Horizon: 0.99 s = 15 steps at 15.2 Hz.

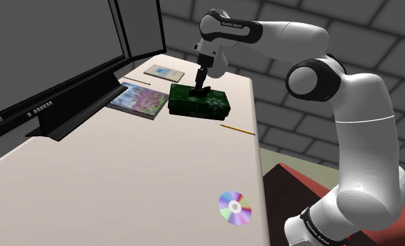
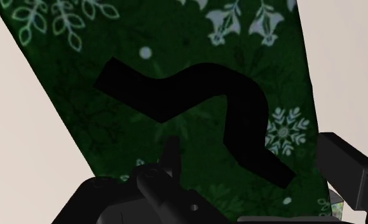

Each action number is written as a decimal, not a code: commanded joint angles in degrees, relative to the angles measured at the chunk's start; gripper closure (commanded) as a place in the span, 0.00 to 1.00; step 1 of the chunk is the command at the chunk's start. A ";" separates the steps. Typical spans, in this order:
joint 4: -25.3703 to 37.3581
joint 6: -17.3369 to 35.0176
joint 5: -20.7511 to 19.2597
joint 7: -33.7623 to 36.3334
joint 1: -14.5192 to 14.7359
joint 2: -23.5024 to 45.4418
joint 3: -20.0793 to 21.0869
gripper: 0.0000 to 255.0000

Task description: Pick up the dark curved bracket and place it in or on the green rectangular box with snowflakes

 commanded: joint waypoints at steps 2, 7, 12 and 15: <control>0.07 -0.05 -0.01 -0.02 -0.01 0.09 -0.01 0.00; 18.33 -11.83 -0.35 1.20 -0.24 6.53 0.09 0.00; 18.32 -11.83 -0.36 1.20 -0.24 6.53 0.10 0.00; 18.33 -11.83 -0.36 1.21 -0.24 6.54 0.10 0.00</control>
